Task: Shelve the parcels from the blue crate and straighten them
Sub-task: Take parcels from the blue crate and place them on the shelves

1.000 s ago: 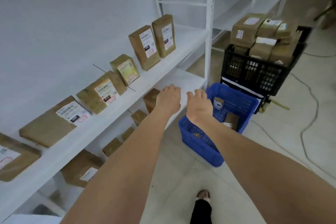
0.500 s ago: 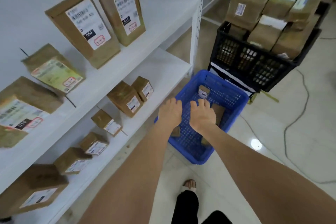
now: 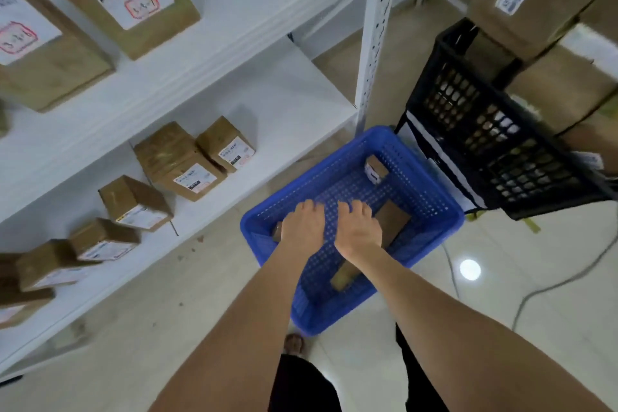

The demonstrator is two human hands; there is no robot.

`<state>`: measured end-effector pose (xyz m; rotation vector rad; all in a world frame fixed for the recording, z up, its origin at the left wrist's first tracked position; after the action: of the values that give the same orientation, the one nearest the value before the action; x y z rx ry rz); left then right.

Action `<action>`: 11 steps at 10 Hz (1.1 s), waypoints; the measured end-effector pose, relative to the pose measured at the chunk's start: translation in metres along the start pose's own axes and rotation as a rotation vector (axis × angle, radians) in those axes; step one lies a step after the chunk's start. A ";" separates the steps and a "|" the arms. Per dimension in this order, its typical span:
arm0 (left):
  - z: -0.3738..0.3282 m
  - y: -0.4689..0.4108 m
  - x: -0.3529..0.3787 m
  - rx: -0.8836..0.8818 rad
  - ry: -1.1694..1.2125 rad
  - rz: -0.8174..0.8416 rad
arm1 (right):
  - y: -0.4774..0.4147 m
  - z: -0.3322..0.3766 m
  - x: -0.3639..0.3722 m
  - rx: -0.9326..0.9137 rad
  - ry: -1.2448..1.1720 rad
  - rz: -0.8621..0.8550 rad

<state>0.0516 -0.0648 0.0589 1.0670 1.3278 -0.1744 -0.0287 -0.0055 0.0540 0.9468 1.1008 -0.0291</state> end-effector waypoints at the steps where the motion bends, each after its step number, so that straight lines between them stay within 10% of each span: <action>1: -0.028 -0.035 0.034 -0.054 0.067 0.056 | -0.041 -0.038 0.018 -0.027 0.045 0.075; 8: 0.009 -0.170 0.403 -0.714 0.618 0.477 | -0.270 -0.125 0.332 0.289 -0.328 0.659; 11: 0.036 -0.161 0.369 -0.911 0.911 0.227 | -0.274 -0.098 0.311 0.382 -0.638 0.477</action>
<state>0.0833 -0.0117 -0.3411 0.4643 1.7705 1.1120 -0.0729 0.0171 -0.3686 1.3995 0.2662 -0.1440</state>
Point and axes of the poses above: each hand's wrist, its own y-axis away from the middle knuckle, its own x-axis out of the palm, z = x × y, the point moved 6 cm from there along -y, towards the middle knuckle, and after that the axes turned 6 degrees about x, right-handed, at the moved point
